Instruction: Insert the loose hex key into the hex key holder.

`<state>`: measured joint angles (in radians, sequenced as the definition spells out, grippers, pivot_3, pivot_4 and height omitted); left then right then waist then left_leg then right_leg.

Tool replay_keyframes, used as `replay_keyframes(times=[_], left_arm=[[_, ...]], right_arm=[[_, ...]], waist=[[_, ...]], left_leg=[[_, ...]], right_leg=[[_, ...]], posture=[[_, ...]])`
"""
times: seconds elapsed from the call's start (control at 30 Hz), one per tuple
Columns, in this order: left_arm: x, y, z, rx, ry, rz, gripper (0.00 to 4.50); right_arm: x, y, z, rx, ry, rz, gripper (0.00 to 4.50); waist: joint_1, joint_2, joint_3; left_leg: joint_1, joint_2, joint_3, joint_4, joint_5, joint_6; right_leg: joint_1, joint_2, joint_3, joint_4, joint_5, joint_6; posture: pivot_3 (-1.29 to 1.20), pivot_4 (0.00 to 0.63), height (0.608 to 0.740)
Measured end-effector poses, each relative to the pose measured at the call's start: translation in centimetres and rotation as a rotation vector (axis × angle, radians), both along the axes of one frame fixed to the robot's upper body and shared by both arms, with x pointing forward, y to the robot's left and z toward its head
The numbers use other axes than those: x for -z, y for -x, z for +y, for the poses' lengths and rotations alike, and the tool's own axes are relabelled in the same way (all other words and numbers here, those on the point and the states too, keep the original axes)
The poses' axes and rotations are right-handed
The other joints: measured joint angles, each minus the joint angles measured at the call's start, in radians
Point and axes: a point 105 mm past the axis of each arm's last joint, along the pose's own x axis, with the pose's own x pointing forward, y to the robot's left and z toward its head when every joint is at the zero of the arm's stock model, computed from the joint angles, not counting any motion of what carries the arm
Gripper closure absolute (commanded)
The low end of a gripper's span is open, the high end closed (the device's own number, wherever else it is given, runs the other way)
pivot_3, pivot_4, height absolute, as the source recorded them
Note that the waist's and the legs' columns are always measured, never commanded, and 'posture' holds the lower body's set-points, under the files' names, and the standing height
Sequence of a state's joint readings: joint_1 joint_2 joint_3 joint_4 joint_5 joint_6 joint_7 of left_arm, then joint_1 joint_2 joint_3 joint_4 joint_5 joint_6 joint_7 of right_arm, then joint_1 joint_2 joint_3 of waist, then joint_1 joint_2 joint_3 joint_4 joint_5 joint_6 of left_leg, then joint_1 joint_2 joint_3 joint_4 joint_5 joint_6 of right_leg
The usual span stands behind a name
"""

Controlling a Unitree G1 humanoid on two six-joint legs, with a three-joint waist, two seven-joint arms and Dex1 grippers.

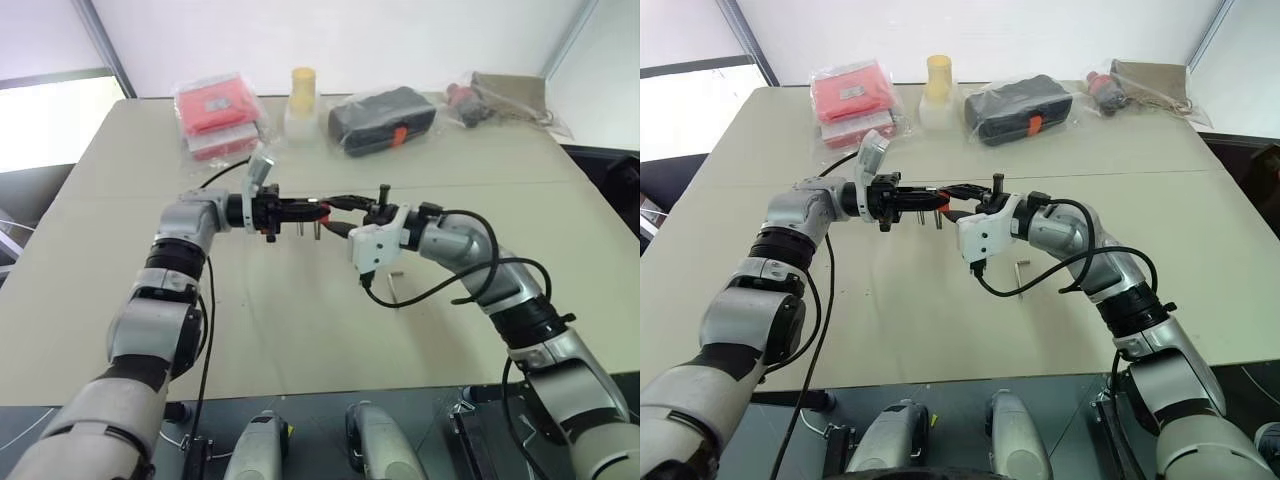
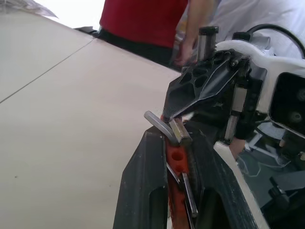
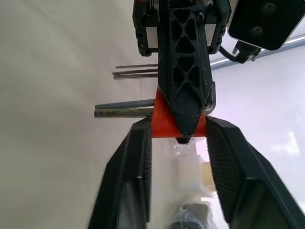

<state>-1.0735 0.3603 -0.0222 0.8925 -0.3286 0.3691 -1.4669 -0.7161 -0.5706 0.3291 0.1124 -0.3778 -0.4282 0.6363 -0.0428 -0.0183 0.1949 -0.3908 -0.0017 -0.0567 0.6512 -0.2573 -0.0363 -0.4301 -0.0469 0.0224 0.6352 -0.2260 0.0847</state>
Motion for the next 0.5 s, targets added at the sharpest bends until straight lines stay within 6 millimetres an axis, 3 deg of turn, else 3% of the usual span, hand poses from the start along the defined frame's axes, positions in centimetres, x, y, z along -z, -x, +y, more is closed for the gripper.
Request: replay_keyframes(times=[0.07,0.2,0.37,0.5], left_arm=[[0.1,-0.1,0.1,-0.007,-0.009,-0.004,4.5],[0.3,-0.1,0.5,-0.019,-0.027,-0.009,4.5],[1.5,0.1,2.0,-0.056,-0.072,-0.036,4.5],[0.5,0.6,1.5,-0.083,-0.092,-0.201,4.5]], right_arm=[[-0.1,-0.2,-0.2,0.016,0.001,-0.004,0.07],[0.0,-0.7,-1.7,0.084,0.02,-0.014,0.02],[1.5,-2.0,-6.0,0.315,-0.039,0.138,0.02],[0.7,-0.9,-9.4,0.552,-0.543,0.65,0.02]], waist=[[0.001,0.0,0.0],[0.001,0.0,0.0],[0.004,0.0,0.0],[0.012,0.0,0.0]], left_leg=[[0.0,0.0,0.0,0.0,0.0,0.0],[0.0,0.0,0.0,0.0,0.0,0.0],[0.0,0.0,0.0,0.0,0.0,0.0],[0.0,0.001,-0.002,0.001,0.0,0.0]], right_leg=[[0.0,0.0,0.0,0.0,0.0,0.0],[0.0,0.0,0.0,0.0,0.0,0.0],[0.0,0.0,0.0,0.0,0.0,0.0],[0.0,-0.001,0.0,0.003,0.0,0.0]], posture=[[0.0,0.15,0.74],[0.0,0.15,0.74],[0.0,0.15,0.74],[0.0,0.15,0.74]])
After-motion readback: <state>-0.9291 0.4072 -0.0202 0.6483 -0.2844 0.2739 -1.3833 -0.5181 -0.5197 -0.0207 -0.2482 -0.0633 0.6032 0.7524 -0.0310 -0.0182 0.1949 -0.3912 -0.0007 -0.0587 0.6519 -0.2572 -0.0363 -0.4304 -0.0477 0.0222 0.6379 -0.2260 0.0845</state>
